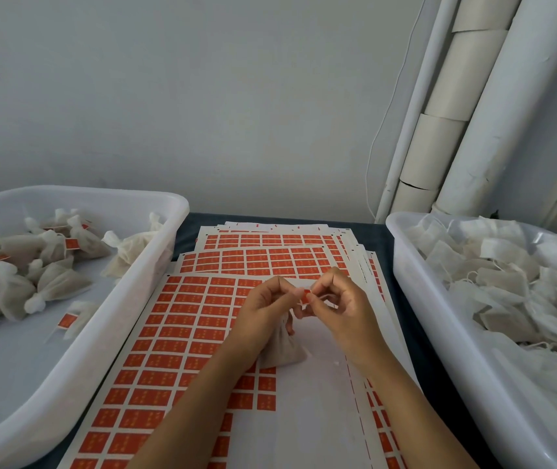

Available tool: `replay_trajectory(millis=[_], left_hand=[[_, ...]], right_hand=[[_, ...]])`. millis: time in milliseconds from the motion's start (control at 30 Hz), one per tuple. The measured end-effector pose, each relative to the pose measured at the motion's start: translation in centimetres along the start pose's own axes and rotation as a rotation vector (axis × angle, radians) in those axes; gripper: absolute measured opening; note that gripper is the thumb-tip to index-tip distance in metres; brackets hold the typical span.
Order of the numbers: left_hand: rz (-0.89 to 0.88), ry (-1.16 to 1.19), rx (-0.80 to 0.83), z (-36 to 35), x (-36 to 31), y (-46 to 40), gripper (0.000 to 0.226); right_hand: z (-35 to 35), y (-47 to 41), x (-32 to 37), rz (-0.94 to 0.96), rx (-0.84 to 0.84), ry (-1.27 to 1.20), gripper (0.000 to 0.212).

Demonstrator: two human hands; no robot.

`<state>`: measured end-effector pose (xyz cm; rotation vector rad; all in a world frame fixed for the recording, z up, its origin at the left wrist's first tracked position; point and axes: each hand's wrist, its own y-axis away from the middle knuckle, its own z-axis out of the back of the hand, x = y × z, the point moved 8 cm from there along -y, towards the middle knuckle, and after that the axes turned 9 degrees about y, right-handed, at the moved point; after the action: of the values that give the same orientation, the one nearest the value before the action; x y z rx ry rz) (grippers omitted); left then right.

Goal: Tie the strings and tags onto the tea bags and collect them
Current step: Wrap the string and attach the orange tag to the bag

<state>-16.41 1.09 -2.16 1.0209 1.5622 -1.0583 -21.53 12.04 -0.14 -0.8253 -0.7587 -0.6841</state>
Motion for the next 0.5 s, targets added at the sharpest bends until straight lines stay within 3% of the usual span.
replay_trajectory(millis=[367, 500], left_hand=[[-0.158, -0.105, -0.014, 0.29, -0.81, -0.03, 0.006], [-0.164, -0.094, 0.003, 0.57, -0.71, -0.06, 0.009]], right_hand=[[0.35, 0.23, -0.16, -0.037, -0.042, 0.015, 0.017], [0.27, 0.13, -0.80, -0.105, -0.027, -0.050, 0.042]])
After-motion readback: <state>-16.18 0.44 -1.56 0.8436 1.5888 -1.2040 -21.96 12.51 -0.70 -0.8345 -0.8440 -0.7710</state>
